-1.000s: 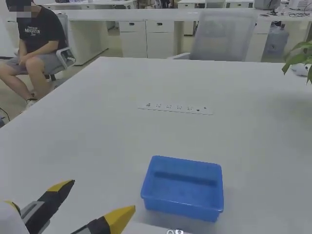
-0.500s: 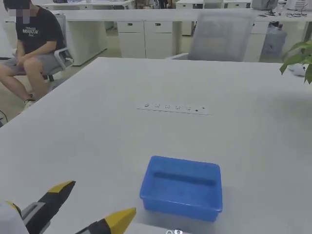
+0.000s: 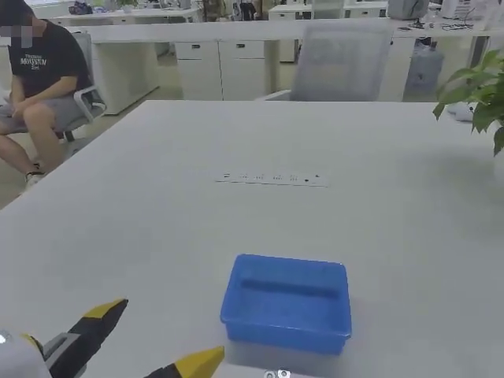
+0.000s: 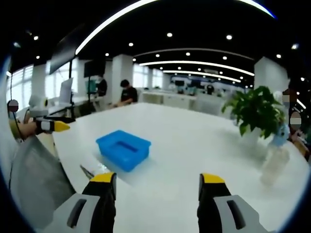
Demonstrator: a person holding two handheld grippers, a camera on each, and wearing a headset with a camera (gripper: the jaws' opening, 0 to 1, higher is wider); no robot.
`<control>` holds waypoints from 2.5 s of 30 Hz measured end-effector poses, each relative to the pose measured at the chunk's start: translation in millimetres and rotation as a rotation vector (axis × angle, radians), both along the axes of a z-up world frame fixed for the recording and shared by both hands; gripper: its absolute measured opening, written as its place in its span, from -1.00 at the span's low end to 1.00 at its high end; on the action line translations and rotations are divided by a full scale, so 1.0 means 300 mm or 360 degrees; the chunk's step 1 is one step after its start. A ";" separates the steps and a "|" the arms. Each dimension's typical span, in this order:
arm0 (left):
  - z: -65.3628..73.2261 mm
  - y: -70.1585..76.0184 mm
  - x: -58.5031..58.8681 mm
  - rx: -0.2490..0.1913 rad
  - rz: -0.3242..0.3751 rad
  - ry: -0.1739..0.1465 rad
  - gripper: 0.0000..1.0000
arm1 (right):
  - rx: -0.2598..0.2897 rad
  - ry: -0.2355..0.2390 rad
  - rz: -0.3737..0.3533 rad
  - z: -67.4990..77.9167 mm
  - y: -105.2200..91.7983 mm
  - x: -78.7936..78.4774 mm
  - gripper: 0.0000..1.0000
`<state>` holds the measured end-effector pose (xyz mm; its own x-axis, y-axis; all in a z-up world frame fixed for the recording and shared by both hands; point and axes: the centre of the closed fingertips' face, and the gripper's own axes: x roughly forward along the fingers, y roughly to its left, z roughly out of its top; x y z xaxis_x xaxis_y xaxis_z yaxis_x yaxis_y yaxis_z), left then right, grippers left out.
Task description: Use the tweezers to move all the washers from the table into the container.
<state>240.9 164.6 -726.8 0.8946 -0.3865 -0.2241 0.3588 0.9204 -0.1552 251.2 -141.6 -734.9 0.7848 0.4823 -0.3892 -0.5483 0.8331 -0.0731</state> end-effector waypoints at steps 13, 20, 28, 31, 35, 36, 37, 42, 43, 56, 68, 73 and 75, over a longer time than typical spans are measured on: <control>-0.121 -0.080 -0.066 0.0164 -0.0339 0.0332 0.01 | -0.0115 0.0134 0.0507 -0.004 0.223 -0.090 -0.47; -0.179 -0.149 -0.108 0.0475 -0.0718 0.0468 -0.31 | -0.0172 0.0176 0.0907 -0.063 0.431 -0.110 -0.69; -0.288 -0.216 -0.152 0.0688 -0.1115 0.0693 -0.65 | -0.0269 0.0359 0.1160 -0.226 0.541 -0.135 -0.75; -0.325 -0.208 -0.141 0.0878 -0.1218 0.0702 -0.77 | -0.0394 0.0394 0.1252 -0.275 0.551 -0.144 -0.74; -0.377 -0.207 -0.136 0.1027 -0.1357 0.0757 -0.79 | -0.0487 0.0439 0.1388 -0.318 0.575 -0.160 -0.75; -0.390 -0.207 -0.131 0.1073 -0.1384 0.0761 -0.81 | -0.0518 0.0431 0.1411 -0.331 0.582 -0.154 -0.74; -0.399 -0.203 -0.130 0.1109 -0.1402 0.0773 -0.81 | -0.0535 0.0435 0.1425 -0.338 0.586 -0.154 -0.74; -0.440 -0.198 -0.119 0.1269 -0.1499 0.0765 -0.94 | -0.0591 0.0453 0.1479 -0.372 0.600 -0.147 -0.73; -0.444 -0.199 -0.123 0.1286 -0.1522 0.0764 -0.98 | -0.0603 0.0460 0.1487 -0.377 0.598 -0.150 -0.73; -0.283 -0.231 -0.124 0.1355 -0.1597 0.0518 -1.00 | -0.0596 0.0408 0.1520 -0.371 0.587 -0.152 -0.78; -0.086 -0.304 -0.141 0.1376 -0.1654 0.0332 -1.00 | -0.0448 0.0289 0.1564 -0.308 0.684 -0.158 -0.79; -0.068 -0.335 -0.141 0.1387 -0.1694 0.0304 -1.00 | -0.0449 0.0244 0.1570 -0.298 0.699 -0.151 -0.86; -0.059 -0.340 -0.139 0.1393 -0.1700 0.0296 -1.00 | -0.0414 0.0245 0.1553 -0.287 0.704 -0.143 -0.86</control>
